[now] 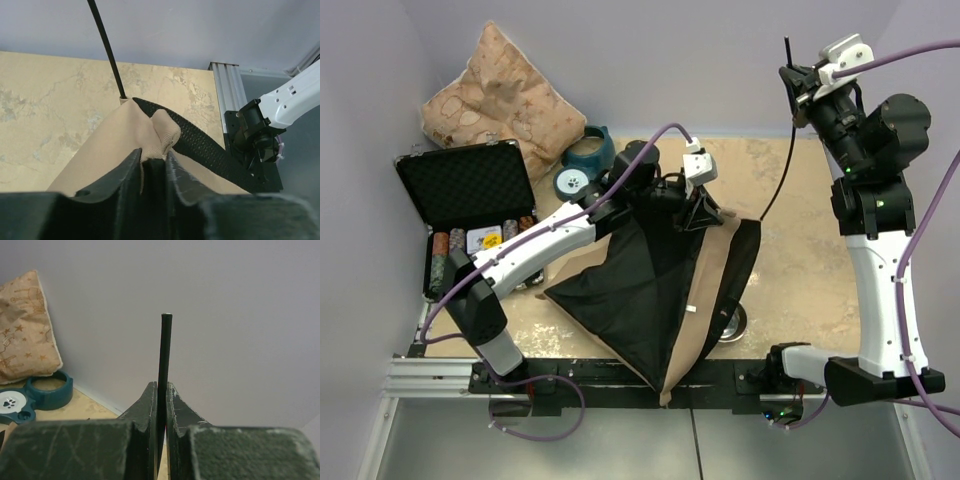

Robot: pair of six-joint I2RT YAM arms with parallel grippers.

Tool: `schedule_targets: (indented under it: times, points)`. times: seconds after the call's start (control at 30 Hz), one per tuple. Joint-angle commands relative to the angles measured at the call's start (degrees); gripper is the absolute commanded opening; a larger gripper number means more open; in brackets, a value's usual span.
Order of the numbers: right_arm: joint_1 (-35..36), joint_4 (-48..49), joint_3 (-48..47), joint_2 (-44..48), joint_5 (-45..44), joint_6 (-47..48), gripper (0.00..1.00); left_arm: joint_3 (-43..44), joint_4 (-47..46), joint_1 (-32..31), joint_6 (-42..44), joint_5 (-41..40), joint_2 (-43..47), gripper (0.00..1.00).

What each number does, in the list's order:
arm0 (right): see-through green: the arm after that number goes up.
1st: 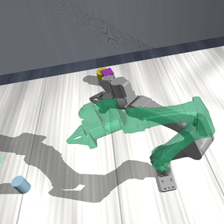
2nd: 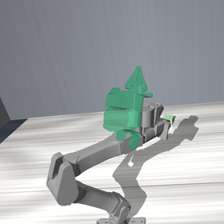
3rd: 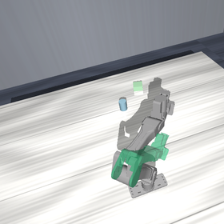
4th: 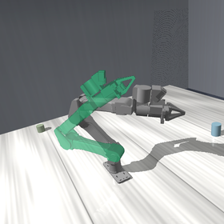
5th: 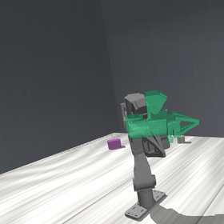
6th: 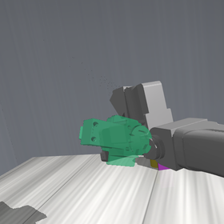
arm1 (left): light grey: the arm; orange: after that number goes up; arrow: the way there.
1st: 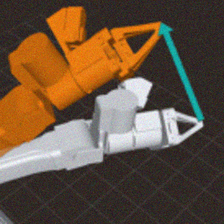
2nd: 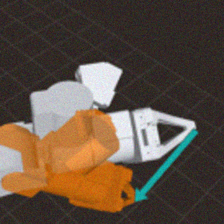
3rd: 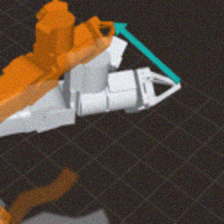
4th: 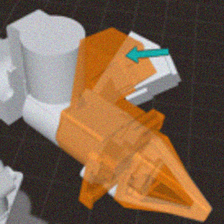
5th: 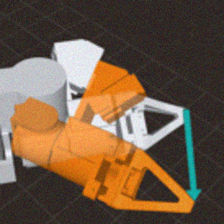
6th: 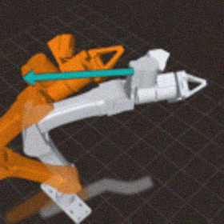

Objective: Set up the pet tent

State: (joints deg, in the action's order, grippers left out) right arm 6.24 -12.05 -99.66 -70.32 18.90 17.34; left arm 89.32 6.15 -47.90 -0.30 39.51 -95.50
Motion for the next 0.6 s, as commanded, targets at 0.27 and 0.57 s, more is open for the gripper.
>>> schedule_targets:
  times: [0.27,0.57]
  points:
    - [0.97,-0.25,-0.02,2.47,0.88,2.95,0.00,2.53,-5.18,-0.09,-2.69,2.68,0.75,0.00]
    - [0.97,-4.55,11.14,8.27,4.57,13.85,0.00,-5.81,-28.01,4.92,-14.10,3.91,6.38,0.00]
